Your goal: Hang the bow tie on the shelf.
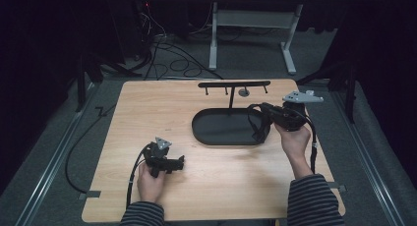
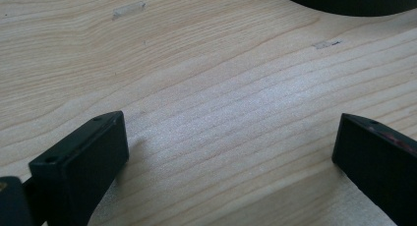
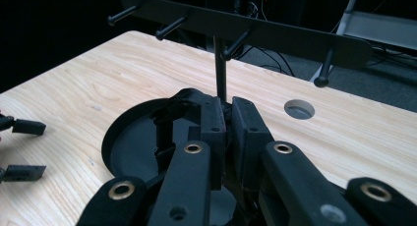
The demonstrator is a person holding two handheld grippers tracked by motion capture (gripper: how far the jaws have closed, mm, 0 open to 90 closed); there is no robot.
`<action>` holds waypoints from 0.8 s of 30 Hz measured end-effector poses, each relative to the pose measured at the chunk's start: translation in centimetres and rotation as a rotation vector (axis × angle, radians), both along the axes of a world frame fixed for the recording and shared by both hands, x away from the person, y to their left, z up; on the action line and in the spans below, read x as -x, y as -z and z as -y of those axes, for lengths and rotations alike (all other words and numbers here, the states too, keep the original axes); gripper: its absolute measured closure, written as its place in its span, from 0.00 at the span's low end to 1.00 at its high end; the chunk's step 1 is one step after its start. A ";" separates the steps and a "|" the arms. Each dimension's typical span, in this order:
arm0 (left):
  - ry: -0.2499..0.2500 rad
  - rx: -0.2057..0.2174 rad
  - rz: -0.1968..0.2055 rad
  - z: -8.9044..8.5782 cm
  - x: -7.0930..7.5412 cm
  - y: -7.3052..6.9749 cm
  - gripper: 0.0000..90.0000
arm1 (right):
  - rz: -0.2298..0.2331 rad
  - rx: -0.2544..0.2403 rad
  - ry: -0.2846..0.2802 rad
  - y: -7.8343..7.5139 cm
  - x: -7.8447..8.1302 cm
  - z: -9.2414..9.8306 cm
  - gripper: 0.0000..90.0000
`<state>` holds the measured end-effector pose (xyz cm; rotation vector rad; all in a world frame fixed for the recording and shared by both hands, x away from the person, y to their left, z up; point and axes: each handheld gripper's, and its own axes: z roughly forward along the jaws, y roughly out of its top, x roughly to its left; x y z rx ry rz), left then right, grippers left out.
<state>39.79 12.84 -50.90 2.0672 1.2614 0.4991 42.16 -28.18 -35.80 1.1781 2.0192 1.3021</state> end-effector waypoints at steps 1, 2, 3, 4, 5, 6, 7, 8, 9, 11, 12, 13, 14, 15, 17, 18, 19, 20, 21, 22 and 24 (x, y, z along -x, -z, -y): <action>0.000 0.000 0.000 0.0 0.0 0.0 0.01 | 0.001 -0.001 -0.001 -0.2 -0.2 -0.1 0.96; 0.000 0.000 0.000 0.0 0.0 0.0 0.01 | 0.002 -0.001 0.000 -0.3 -0.3 -0.1 0.96; 0.000 0.000 0.000 0.0 0.0 0.0 0.01 | 0.002 -0.005 0.003 -0.4 -0.4 -0.1 0.96; 0.000 0.000 0.000 0.0 0.0 0.0 0.01 | 0.002 -0.005 0.003 -0.4 -0.4 -0.1 0.96; 0.000 0.000 0.000 0.0 0.0 0.0 0.01 | 0.009 -0.011 0.005 -0.6 -0.6 0.0 0.96; 0.000 0.000 0.000 0.0 0.0 0.0 0.01 | 0.009 -0.020 0.009 -0.7 -0.7 0.0 0.96; 0.000 0.000 0.000 0.0 0.0 0.0 0.01 | 0.013 -0.022 0.012 -0.9 -0.7 0.1 0.96; 0.000 0.000 0.000 0.0 0.0 0.0 0.01 | 0.013 -0.022 0.012 -0.9 -0.7 0.1 0.96; 0.000 0.000 0.000 0.0 0.0 0.0 0.01 | 0.015 -0.025 0.016 -1.0 -0.8 0.1 0.96; 0.000 -0.001 0.000 0.0 0.0 0.0 0.01 | 0.017 -0.013 0.028 -1.2 -1.3 0.2 0.96; 0.000 -0.001 0.000 0.0 0.0 0.0 0.01 | 0.017 -0.013 0.028 -1.2 -1.3 0.2 0.96; 0.000 0.000 0.000 0.0 0.0 0.0 0.01 | 0.017 -0.019 0.036 -1.4 -1.6 0.2 0.96; 0.000 0.000 0.000 0.0 0.0 0.0 0.01 | 0.018 -0.021 0.040 -1.4 -1.7 0.2 0.96; 0.000 0.000 0.000 0.0 0.0 0.0 0.01 | 0.019 -0.018 0.044 -1.4 -1.9 0.2 0.96; 0.000 0.000 0.000 0.0 0.0 0.0 0.01 | 0.015 -0.014 0.051 -1.5 -2.3 0.0 0.96; 0.000 0.000 0.000 0.0 0.0 0.0 0.01 | 0.015 -0.014 0.051 -1.5 -2.3 0.0 0.96; 0.000 0.000 0.000 0.0 0.0 0.0 0.01 | 0.013 -0.015 0.052 -1.5 -2.7 -0.3 0.96; 0.000 0.000 0.000 0.0 0.0 0.0 0.01 | 0.010 -0.016 0.052 -1.5 -2.8 -0.4 0.96; 0.000 -0.001 0.000 0.0 0.0 0.0 0.01 | 0.010 -0.015 0.054 -1.5 -3.0 -0.5 0.96; 0.000 0.000 0.000 0.0 0.0 0.0 0.01 | 0.007 -0.018 0.055 -1.5 -3.2 -0.7 0.96; 0.000 0.000 0.000 0.0 0.0 0.0 0.01 | 0.007 -0.017 0.055 -1.5 -3.4 -0.8 0.96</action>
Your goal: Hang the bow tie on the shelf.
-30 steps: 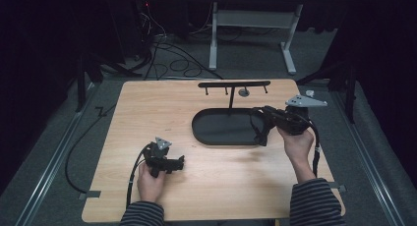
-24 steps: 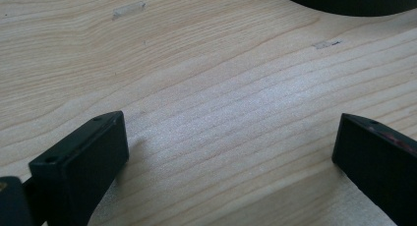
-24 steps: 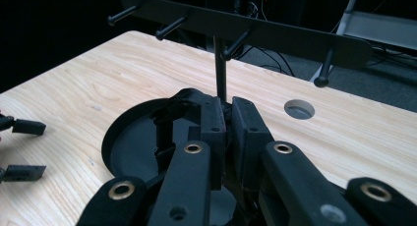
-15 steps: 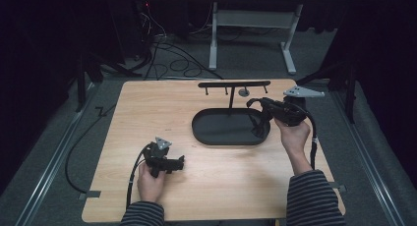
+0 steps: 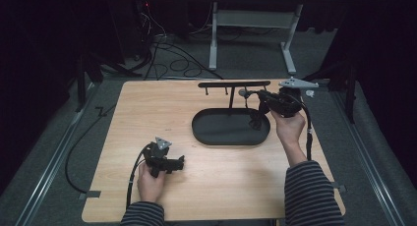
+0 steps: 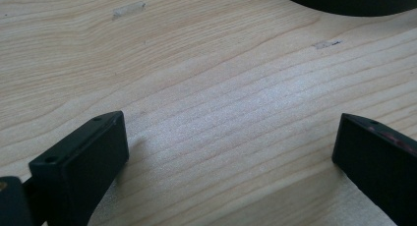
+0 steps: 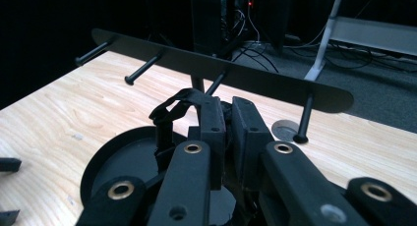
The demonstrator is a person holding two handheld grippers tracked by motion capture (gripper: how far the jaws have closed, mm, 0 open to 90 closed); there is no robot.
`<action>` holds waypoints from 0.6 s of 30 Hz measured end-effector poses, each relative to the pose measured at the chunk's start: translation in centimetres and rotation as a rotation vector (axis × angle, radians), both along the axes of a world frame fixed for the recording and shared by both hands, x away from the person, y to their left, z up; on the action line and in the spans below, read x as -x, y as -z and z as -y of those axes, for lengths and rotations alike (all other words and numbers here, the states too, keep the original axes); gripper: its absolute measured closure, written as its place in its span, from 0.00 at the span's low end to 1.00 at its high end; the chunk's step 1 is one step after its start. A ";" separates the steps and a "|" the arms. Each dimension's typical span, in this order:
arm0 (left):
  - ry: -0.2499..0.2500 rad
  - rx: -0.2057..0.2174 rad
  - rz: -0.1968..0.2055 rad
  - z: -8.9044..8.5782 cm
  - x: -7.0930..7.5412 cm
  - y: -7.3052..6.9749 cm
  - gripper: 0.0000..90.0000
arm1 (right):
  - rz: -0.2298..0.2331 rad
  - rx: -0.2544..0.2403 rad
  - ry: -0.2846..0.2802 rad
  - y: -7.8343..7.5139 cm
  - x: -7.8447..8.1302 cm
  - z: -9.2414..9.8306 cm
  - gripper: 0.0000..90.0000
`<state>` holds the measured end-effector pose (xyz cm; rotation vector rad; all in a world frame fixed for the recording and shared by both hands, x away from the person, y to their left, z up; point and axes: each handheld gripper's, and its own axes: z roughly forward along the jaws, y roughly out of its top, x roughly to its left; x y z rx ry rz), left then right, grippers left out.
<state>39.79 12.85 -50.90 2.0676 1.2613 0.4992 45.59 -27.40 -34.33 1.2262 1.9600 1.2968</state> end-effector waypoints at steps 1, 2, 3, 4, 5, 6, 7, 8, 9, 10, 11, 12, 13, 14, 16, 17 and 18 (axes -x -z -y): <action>0.000 0.000 0.000 0.0 0.0 0.0 0.01 | -0.006 -0.005 0.009 0.0 -0.4 -0.3 0.96; 0.000 0.000 0.000 0.0 0.0 0.0 0.01 | -0.006 -0.005 0.009 0.0 -0.4 -0.3 0.96; 0.000 0.000 0.000 0.0 0.0 0.0 0.01 | -0.009 -0.010 0.012 0.0 -0.6 -0.4 0.96; 0.000 0.000 0.000 0.0 0.0 0.0 0.01 | -0.010 0.003 0.019 -0.2 -0.9 -0.8 0.96; 0.000 0.000 0.000 0.0 0.0 0.0 0.01 | -0.010 0.003 0.022 -0.1 -1.1 -1.0 0.96; 0.000 0.000 0.000 0.0 0.0 0.0 0.01 | -0.010 0.003 0.022 -0.1 -1.1 -1.0 0.96; 0.000 0.000 0.000 0.0 0.0 0.0 0.01 | -0.010 0.006 0.027 -0.1 -1.2 -1.1 0.96; 0.000 0.000 0.000 0.0 0.0 0.0 0.01 | -0.011 0.004 0.028 -0.1 -1.4 -1.1 0.96; 0.000 0.000 0.000 0.0 0.0 0.0 0.01 | -0.014 0.008 0.036 0.0 -1.6 -1.3 0.96; 0.000 0.000 0.000 0.0 0.0 0.0 0.01 | -0.014 0.008 0.036 0.0 -1.6 -1.3 0.96; 0.000 0.000 0.000 0.0 0.0 0.0 0.01 | -0.017 0.014 0.039 0.1 -1.7 -1.3 0.96; 0.000 0.000 0.000 0.0 0.0 0.0 0.01 | -0.026 0.023 0.046 0.3 -1.9 -1.4 0.96; 0.000 0.000 0.000 0.0 0.0 0.0 0.01 | -0.031 0.019 0.050 0.5 -2.0 -1.5 0.96; 0.000 0.000 0.000 0.0 0.0 0.0 0.01 | -0.031 0.019 0.050 0.5 -2.0 -1.5 0.96; 0.000 0.000 0.000 0.0 0.0 0.0 0.01 | -0.033 0.025 0.056 0.8 -2.4 -1.6 0.95; 0.000 0.000 0.000 0.0 0.0 0.0 0.01 | -0.031 0.029 0.059 0.9 -2.6 -1.6 0.95; 0.000 0.000 0.000 0.0 0.0 0.0 0.01 | -0.032 0.026 0.062 1.0 -2.7 -1.7 0.95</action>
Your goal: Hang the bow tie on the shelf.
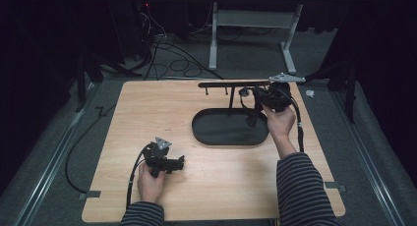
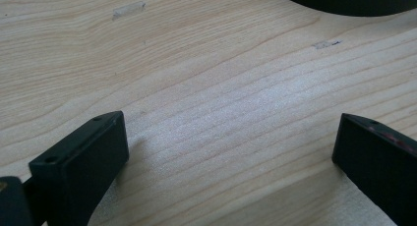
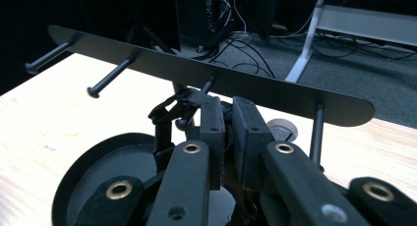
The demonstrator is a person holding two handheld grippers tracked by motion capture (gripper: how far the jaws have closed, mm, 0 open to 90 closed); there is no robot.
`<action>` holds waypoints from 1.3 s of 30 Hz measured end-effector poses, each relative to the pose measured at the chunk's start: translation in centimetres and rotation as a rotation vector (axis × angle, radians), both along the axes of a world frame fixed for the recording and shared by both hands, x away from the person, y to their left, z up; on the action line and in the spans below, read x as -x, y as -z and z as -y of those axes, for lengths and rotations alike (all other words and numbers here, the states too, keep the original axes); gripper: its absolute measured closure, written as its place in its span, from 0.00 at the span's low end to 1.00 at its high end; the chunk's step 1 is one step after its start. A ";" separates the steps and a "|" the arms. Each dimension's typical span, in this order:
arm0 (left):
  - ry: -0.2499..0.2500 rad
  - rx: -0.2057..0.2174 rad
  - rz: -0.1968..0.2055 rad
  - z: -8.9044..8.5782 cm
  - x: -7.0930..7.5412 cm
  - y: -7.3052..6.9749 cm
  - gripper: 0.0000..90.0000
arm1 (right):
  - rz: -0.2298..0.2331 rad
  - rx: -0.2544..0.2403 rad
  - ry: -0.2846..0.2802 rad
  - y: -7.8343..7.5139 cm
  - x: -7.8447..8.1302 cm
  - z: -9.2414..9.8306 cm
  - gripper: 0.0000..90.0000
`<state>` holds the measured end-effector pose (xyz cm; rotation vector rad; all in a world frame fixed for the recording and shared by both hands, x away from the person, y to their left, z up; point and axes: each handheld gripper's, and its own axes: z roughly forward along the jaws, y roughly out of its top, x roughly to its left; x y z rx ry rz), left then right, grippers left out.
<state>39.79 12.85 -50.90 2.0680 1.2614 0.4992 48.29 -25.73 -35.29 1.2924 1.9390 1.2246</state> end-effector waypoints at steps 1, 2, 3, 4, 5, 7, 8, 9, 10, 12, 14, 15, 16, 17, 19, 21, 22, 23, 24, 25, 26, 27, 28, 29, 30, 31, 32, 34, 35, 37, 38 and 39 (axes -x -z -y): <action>0.000 0.000 0.000 0.0 0.0 0.0 0.01 | 0.002 -0.002 0.003 0.1 -0.1 0.0 0.95; 0.000 0.000 0.000 0.0 0.0 0.0 0.01 | 0.002 -0.002 0.003 0.1 -0.1 0.0 0.95; 0.000 0.000 0.000 0.0 0.0 0.0 0.01 | 0.000 -0.009 0.014 0.3 -0.3 0.0 0.95; 0.000 0.000 0.000 0.0 0.0 0.0 0.01 | -0.003 -0.009 0.019 0.4 -0.4 -0.1 0.95; 0.000 0.000 0.000 0.0 0.0 0.0 0.01 | -0.006 -0.009 0.021 0.5 -0.5 -0.1 0.94; 0.000 0.000 0.000 0.0 0.0 0.0 0.01 | -0.011 -0.011 0.020 0.7 -0.6 -0.2 0.94; 0.000 0.000 0.000 0.0 0.0 0.0 0.01 | -0.012 -0.013 0.017 0.7 -0.7 -0.2 0.93; 0.000 0.000 0.000 0.0 0.0 0.0 0.01 | -0.013 -0.014 0.016 0.8 -0.7 -0.3 0.93; 0.000 0.000 0.000 0.0 0.0 0.0 0.01 | -0.013 -0.014 0.016 0.8 -0.7 -0.3 0.93; 0.000 0.000 0.000 0.0 0.0 0.0 0.01 | -0.024 -0.018 0.013 1.0 -0.8 -0.4 0.89; 0.000 0.000 0.000 0.0 0.0 0.0 0.01 | -0.028 -0.021 0.011 1.0 -0.8 -0.4 0.88; 0.000 0.000 0.000 0.0 0.0 0.0 0.01 | -0.031 -0.027 0.008 1.0 -0.8 -0.3 0.87; 0.000 0.000 0.000 0.0 0.0 0.0 0.01 | -0.031 -0.024 0.005 1.0 -0.8 -0.2 0.87; 0.000 0.000 0.000 0.0 0.0 0.0 0.01 | -0.029 -0.023 0.005 0.9 -0.7 -0.2 0.87; 0.000 0.000 0.000 0.0 0.0 0.0 0.01 | -0.026 -0.028 0.005 0.8 -0.6 0.0 0.86; 0.000 0.000 0.000 0.0 0.0 0.0 0.01 | -0.023 -0.033 0.000 0.7 -0.4 0.2 0.84; 0.000 0.000 0.000 0.0 0.0 0.0 0.01 | -0.018 -0.036 -0.005 0.6 -0.2 0.3 0.81; 0.000 0.000 0.000 0.0 0.0 0.0 0.01 | -0.020 -0.037 -0.007 0.6 -0.1 0.4 0.79; 0.000 0.000 0.000 0.0 0.0 0.0 0.01 | -0.020 -0.037 -0.007 0.6 -0.1 0.4 0.79; 0.000 0.000 0.000 0.0 0.0 0.0 0.01 | -0.019 -0.056 -0.014 0.5 0.2 0.8 0.75; 0.000 0.000 0.000 0.0 0.0 0.0 0.01 | -0.016 -0.059 -0.012 0.5 0.4 1.0 0.74; 0.001 0.000 0.000 0.0 0.0 0.0 0.01 | -0.012 -0.058 -0.006 0.4 0.7 1.1 0.74; 0.001 0.001 0.000 0.0 0.0 0.0 0.01 | -0.001 -0.058 -0.002 0.4 0.9 1.3 0.74; 0.001 0.001 0.000 0.0 0.0 0.0 0.01 | 0.005 -0.060 0.000 0.3 1.0 1.5 0.74; 0.001 0.001 0.000 0.0 0.0 0.0 0.01 | 0.010 -0.066 0.002 0.3 1.2 1.7 0.73; 0.001 0.001 0.000 0.0 0.0 0.0 0.01 | 0.009 -0.070 0.003 0.3 1.4 1.9 0.73; 0.001 0.001 0.000 0.0 0.0 0.0 0.01 | 0.009 -0.070 0.003 0.3 1.4 1.9 0.73; 0.001 0.000 0.000 0.0 0.0 0.0 0.01 | 0.009 -0.076 0.006 0.2 1.6 2.3 0.73; 0.001 0.001 0.000 0.0 0.0 0.0 0.01 | 0.007 -0.076 0.007 0.2 1.7 2.5 0.73; 0.001 0.000 0.000 0.0 0.0 0.0 0.01 | 0.004 -0.070 0.004 0.1 2.0 2.8 0.72; 0.001 0.001 0.000 0.0 0.0 0.0 0.01 | 0.003 -0.070 0.001 0.1 2.1 2.9 0.72; 0.001 0.000 0.000 0.0 0.0 0.0 0.01 | 0.007 -0.068 -0.001 0.0 2.2 3.0 0.71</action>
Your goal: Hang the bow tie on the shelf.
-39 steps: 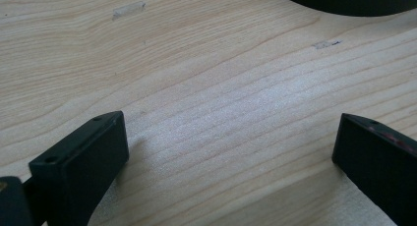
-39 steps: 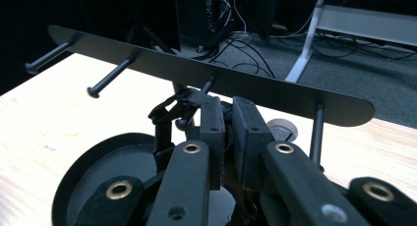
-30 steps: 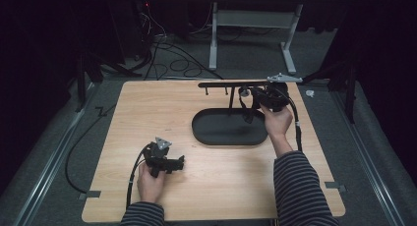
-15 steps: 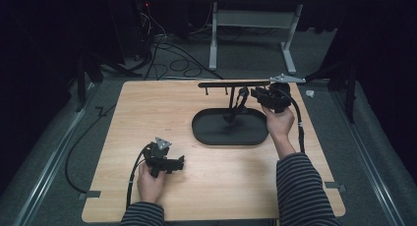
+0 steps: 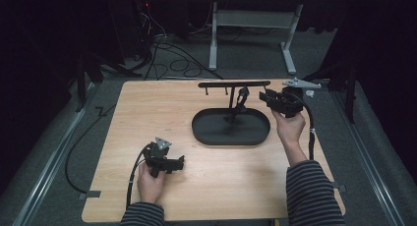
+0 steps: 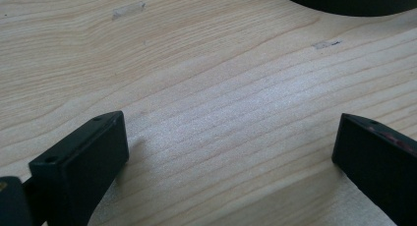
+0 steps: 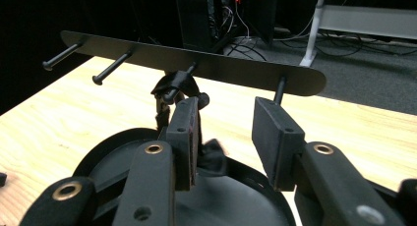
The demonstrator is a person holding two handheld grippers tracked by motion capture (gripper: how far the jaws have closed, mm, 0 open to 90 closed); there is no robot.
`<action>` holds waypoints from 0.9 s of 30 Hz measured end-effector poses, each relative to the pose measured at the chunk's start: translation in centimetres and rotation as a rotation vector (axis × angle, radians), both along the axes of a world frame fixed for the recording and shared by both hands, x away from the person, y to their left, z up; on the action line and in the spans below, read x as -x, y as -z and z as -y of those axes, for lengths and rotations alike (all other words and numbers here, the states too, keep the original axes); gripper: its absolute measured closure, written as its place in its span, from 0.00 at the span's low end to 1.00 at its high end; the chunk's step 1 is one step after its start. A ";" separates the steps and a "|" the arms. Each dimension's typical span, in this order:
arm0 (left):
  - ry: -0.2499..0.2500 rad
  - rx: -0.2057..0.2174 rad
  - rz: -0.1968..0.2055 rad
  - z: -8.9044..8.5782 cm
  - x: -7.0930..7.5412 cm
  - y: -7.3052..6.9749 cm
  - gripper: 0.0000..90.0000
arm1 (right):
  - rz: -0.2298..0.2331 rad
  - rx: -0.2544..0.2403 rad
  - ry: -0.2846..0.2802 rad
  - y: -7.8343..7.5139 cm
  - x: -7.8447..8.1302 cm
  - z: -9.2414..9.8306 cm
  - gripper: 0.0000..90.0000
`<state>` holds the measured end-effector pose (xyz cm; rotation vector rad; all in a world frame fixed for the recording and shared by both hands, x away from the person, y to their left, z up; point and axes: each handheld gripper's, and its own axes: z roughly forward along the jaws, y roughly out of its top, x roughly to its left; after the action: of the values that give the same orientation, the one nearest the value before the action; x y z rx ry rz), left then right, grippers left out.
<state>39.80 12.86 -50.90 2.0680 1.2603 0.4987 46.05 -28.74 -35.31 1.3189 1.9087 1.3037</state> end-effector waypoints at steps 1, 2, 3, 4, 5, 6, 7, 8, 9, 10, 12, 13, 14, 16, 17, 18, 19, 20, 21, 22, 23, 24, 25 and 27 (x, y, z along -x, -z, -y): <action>0.000 0.000 0.000 0.0 0.0 0.0 0.01 | 0.000 0.000 0.000 0.0 0.0 0.0 0.71; 0.000 0.000 0.000 0.0 0.0 0.0 0.01 | 0.002 -0.005 0.001 -0.1 0.2 0.1 0.71; 0.000 0.000 0.000 0.0 0.0 0.0 0.01 | 0.005 -0.009 -0.001 -0.1 0.3 0.3 0.71; 0.000 0.000 0.000 0.0 0.0 0.0 0.01 | 0.006 -0.008 0.001 0.0 0.6 0.6 0.70; 0.000 0.000 0.000 0.0 0.0 0.0 0.01 | 0.006 -0.008 0.001 0.0 0.6 0.6 0.70; 0.000 0.000 0.000 0.0 0.0 0.0 0.01 | 0.007 -0.008 0.003 0.1 0.9 0.9 0.70; 0.000 0.000 0.000 0.0 0.0 0.0 0.01 | 0.007 -0.008 0.003 0.1 0.9 0.9 0.70; 0.000 0.000 0.000 0.0 0.0 0.0 0.01 | 0.007 -0.010 0.008 0.2 1.2 1.3 0.69; 0.000 0.000 0.000 0.0 0.0 0.0 0.01 | 0.008 -0.013 0.008 0.3 1.3 1.5 0.69; 0.000 0.000 0.000 0.0 0.0 0.0 0.01 | 0.004 -0.014 0.011 0.3 1.4 1.7 0.69; 0.000 0.000 0.000 0.0 0.0 0.0 0.01 | 0.006 -0.021 0.012 0.3 1.6 2.0 0.68; 0.000 0.000 0.000 0.0 0.0 0.0 0.01 | 0.006 -0.025 0.013 0.4 1.7 2.2 0.68; 0.000 0.000 0.000 0.0 0.0 0.0 0.01 | 0.007 -0.022 0.013 0.4 1.7 2.3 0.68; 0.000 0.000 0.000 0.0 0.0 0.0 0.01 | 0.006 -0.020 0.016 0.6 1.9 2.5 0.67; 0.000 0.000 0.000 0.0 0.0 0.0 0.01 | 0.006 -0.020 0.016 0.6 1.9 2.5 0.67; 0.000 0.000 0.000 0.0 0.0 0.0 0.01 | 0.004 -0.021 0.017 0.7 2.1 2.8 0.67; 0.000 0.000 0.000 0.0 0.0 0.0 0.01 | 0.003 -0.020 0.018 0.8 2.2 2.8 0.67; 0.000 0.000 0.000 0.0 0.0 0.0 0.01 | 0.001 -0.022 0.018 0.9 2.3 2.9 0.66; 0.000 0.000 0.000 0.0 0.0 0.0 0.01 | 0.001 -0.022 0.018 0.9 2.3 2.9 0.66; 0.000 0.000 0.000 0.0 0.0 0.0 0.01 | 0.000 -0.027 0.015 1.1 2.5 3.1 0.65; 0.000 0.000 0.000 0.0 0.0 0.0 0.01 | 0.003 -0.033 0.017 1.2 2.7 3.2 0.65; 0.000 0.000 0.000 0.0 0.0 0.0 0.01 | 0.003 -0.035 0.016 1.3 2.8 3.3 0.64; 0.000 0.000 0.000 0.0 0.0 0.0 0.01 | 0.006 -0.039 0.016 1.4 3.0 3.5 0.64; 0.000 0.000 0.000 0.0 0.0 0.0 0.01 | 0.006 -0.042 0.018 1.4 3.2 3.5 0.64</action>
<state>39.80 12.85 -50.90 2.0679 1.2603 0.4984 42.89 -32.26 -36.73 1.3480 1.8711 1.3444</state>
